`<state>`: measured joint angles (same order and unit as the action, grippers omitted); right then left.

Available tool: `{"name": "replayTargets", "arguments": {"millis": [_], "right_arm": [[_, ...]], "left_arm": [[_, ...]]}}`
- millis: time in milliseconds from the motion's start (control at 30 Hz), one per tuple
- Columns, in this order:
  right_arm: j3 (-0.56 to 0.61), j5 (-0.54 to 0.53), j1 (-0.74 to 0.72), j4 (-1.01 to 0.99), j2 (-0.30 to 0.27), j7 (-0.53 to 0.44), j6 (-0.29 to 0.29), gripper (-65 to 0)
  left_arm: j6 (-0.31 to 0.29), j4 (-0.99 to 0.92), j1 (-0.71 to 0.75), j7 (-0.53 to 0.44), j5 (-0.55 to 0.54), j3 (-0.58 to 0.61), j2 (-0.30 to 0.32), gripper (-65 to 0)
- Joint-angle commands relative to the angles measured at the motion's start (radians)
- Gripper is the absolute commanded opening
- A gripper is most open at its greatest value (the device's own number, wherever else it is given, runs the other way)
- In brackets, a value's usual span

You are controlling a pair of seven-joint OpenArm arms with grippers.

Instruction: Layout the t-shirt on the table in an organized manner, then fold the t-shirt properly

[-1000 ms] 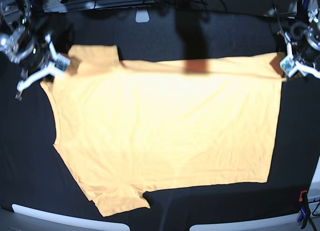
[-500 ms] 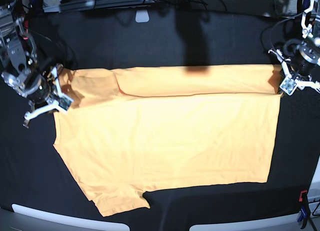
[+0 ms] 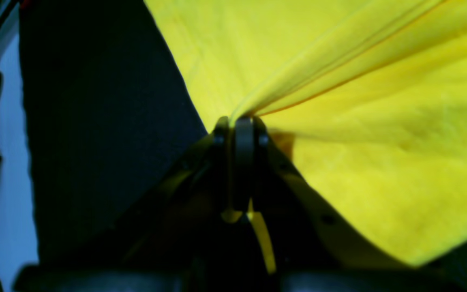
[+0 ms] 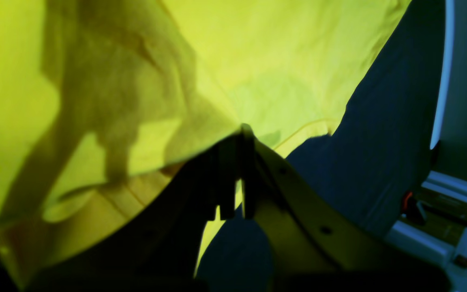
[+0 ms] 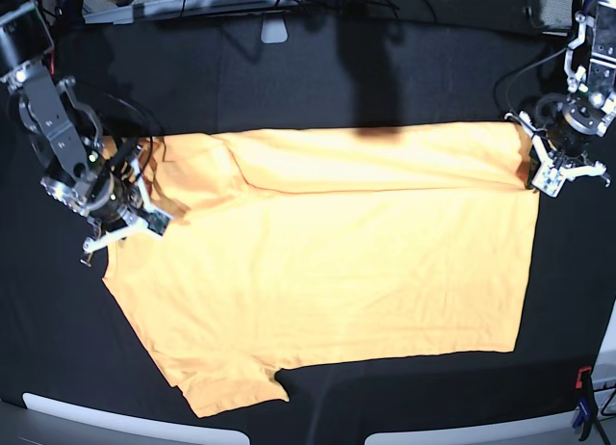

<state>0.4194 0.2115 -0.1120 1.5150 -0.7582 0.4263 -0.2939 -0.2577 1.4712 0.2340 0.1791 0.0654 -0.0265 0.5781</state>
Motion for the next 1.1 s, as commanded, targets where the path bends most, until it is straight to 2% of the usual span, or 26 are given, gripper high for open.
{"name": "replayTargets", "arguments": {"millis": [0, 167, 233, 300, 333, 367, 467, 567, 667, 733, 833, 967, 1067], "right_arm": [[-0.005, 0.012, -0.028, 0.006, -0.016, -0.008, 0.014, -65.0], [0.002, 0.012, -0.038, -0.002, -0.017, 0.025, 0.014, -65.0], [0.000, 0.012, -0.038, -0.002, -0.019, 0.058, 0.014, -52.6], [-0.002, -0.012, -0.039, -0.002, -0.026, 0.070, 0.019, -44.1], [-0.002, -0.049, -0.038, 0.000, -0.035, 0.072, 0.026, -43.3], [-0.004, -0.095, -0.038, 0.004, -0.045, 0.072, 0.026, -43.4], [-0.028, -0.183, -0.034, 0.037, -0.075, 0.093, 0.022, -43.4], [-0.056, -0.201, -0.016, 0.094, -0.116, 0.122, 0.018, -43.4], [-0.068, -0.200, 0.036, 0.167, -0.164, 0.137, 0.018, -43.6], [-0.068, -0.187, 0.078, 0.209, -0.186, 0.152, 0.018, -43.6], [-0.075, -0.177, 0.127, 0.244, -0.192, 0.163, 0.025, -43.6], [-0.075, -0.134, 0.155, 0.250, -0.191, 0.171, 0.051, -43.6], [-0.075, -0.133, 0.154, 0.250, -0.192, 0.185, 0.060, -43.6]], "left_arm": [[0.018, 0.010, -0.016, -0.027, -0.004, -0.009, 0.018, -65.0], [0.019, 0.010, -0.016, -0.023, -0.004, -0.009, 0.018, -65.0], [0.019, 0.010, -0.016, -0.022, -0.004, -0.009, 0.018, -65.0], [0.019, 0.013, -0.016, -0.014, -0.004, -0.009, 0.018, -49.1], [0.019, 0.018, -0.016, -0.007, -0.004, -0.009, 0.019, -42.7], [0.019, 0.024, -0.015, 0.010, -0.004, -0.010, 0.021, -39.2], [0.018, 0.064, -0.012, 0.080, -0.004, -0.010, 0.039, -38.6], [0.017, 0.135, 0.026, 0.135, -0.004, -0.009, 0.078, -38.8], [-0.031, 0.217, 0.106, 0.143, 0.003, -0.009, 0.122, -38.8], [-0.071, 0.258, 0.167, 0.142, 0.072, -0.009, 0.134, -38.8], [-0.076, 0.287, 0.242, 0.129, 0.209, -0.009, 0.135, -38.8], [-0.078, 0.288, 0.300, 0.061, 0.319, -0.009, 0.135, -38.8], [-0.121, 0.287, 0.309, -0.016, 0.424, 0.016, 0.135, -38.8]]}}
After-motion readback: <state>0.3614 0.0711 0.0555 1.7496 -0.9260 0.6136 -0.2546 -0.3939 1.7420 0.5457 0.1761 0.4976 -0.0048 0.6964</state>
